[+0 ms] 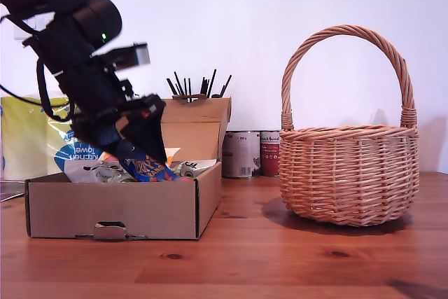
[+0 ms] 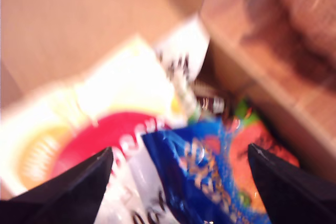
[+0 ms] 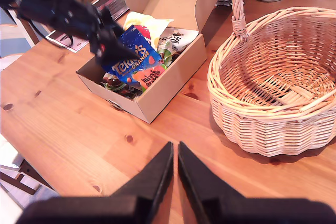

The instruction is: Move the bags of Easter eggs from the cardboard box on the left into the woven basket on the right side.

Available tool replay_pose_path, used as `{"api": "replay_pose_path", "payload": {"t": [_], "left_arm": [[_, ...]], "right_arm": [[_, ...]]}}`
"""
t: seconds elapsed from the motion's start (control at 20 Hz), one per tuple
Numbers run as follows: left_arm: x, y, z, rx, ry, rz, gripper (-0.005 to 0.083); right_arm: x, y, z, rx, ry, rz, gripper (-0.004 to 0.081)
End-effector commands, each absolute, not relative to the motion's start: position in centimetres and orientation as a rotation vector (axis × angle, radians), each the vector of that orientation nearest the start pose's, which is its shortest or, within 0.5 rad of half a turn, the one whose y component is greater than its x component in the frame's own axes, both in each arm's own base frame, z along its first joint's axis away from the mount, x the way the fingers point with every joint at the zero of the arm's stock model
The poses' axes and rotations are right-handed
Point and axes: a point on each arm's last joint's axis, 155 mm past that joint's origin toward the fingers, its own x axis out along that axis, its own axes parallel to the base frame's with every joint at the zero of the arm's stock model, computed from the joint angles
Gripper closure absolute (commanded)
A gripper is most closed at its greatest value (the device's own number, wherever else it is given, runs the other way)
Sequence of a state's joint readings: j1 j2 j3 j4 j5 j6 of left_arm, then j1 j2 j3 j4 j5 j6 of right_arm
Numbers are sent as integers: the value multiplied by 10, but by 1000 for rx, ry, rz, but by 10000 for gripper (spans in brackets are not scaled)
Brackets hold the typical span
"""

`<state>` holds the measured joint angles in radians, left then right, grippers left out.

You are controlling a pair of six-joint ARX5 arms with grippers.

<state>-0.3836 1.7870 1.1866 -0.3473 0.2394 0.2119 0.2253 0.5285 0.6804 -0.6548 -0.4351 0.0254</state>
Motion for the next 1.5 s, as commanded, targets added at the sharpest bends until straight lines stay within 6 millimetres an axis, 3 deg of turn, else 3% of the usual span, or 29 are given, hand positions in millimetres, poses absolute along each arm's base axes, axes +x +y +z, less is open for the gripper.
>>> {"api": "replay_pose_path", "payload": {"t": [0.0,0.15,0.2,0.4,0.7,0.85,1.0,1.25,1.45], "left_arm": [[402,-228,78,244,887,-732,29],[393,-252,87,198,874,-813,46],[390,-255,82,201,885,-823,87],[379,-257,57,207,965,-834,292],[382,-248,23,242,1034,-779,384],[383,-248,21,242,1036,-781,524],[389,-252,32,237,1016,-786,780],[406,-263,81,230,995,-798,796],[401,-273,130,192,1017,-855,796]], "right_arm": [[208,128,226,75,500,647,782],[208,128,226,75,500,647,782],[208,128,226,74,500,647,783],[208,128,226,75,500,647,782],[208,128,226,74,500,647,783],[208,128,226,74,500,647,782],[208,128,226,74,500,646,782],[208,128,226,73,500,647,782],[208,128,226,73,499,646,782]]}}
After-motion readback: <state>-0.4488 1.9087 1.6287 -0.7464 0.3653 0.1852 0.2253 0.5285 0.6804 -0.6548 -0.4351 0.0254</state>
